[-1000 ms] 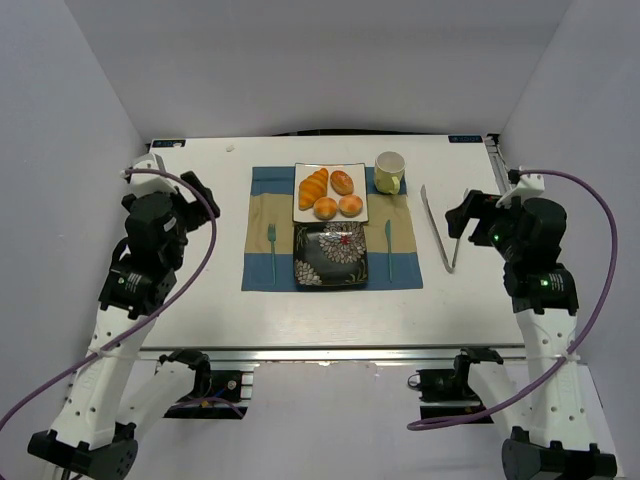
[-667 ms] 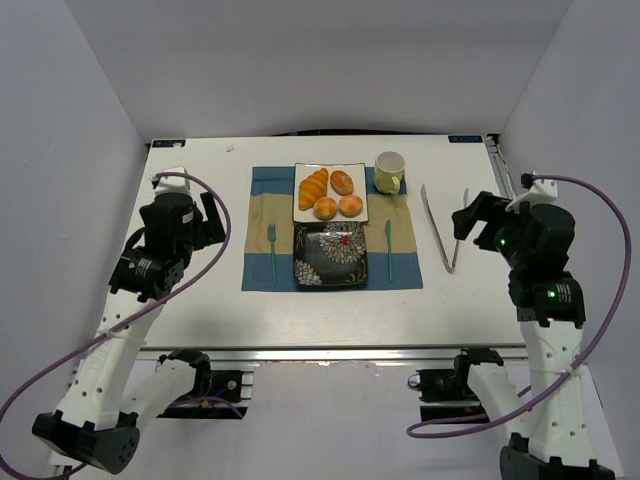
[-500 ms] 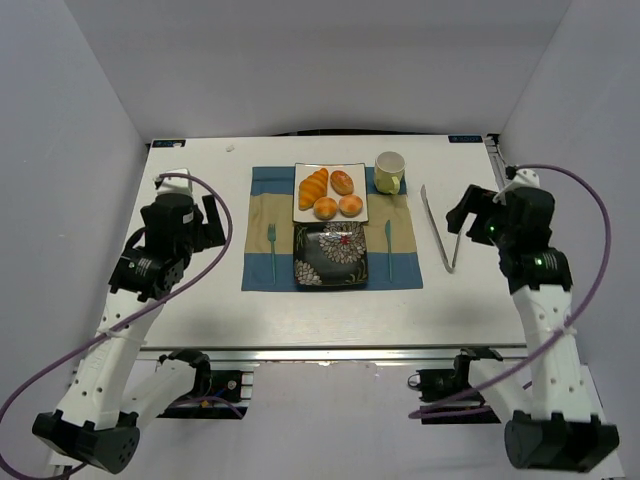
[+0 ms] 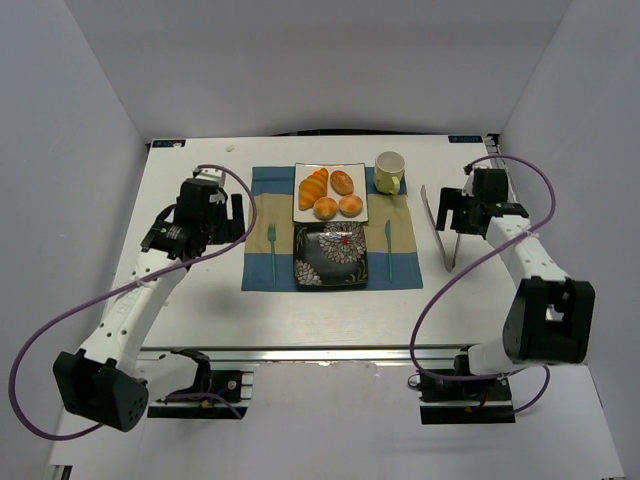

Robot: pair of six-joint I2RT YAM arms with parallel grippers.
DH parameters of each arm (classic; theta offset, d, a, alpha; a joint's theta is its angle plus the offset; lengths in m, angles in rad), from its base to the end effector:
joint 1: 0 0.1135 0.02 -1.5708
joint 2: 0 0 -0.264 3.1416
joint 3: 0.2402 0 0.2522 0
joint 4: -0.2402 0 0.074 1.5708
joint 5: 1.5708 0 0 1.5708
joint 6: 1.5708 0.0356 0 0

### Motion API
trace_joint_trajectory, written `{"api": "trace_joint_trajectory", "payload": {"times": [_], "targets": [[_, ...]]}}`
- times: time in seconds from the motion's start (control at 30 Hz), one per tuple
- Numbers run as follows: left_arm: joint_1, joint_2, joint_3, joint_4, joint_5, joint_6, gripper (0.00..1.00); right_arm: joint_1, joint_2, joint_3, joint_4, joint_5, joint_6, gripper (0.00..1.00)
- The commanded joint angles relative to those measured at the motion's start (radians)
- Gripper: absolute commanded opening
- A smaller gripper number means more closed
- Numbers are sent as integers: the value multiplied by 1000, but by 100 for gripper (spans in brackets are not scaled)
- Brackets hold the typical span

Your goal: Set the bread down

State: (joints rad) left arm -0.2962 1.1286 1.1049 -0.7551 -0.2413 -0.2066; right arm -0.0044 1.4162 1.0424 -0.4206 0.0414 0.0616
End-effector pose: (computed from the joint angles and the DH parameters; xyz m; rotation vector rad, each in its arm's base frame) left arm 0.2231 -0.0592 0.3300 -0.0136 2.3216 0.0311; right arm 0.3061 -0.0028 0.2626 0.0980 2.3624 -0.0213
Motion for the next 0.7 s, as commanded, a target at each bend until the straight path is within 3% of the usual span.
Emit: {"api": "trace_joint_trajectory", "payload": {"times": [0.0, 0.67], "targets": [[0, -47, -11, 48, 79, -11, 96, 1, 52, 39, 78, -8, -19, 89], [0, -133, -30, 13, 28, 10, 98, 1, 245, -25, 164, 54, -20, 89]]}}
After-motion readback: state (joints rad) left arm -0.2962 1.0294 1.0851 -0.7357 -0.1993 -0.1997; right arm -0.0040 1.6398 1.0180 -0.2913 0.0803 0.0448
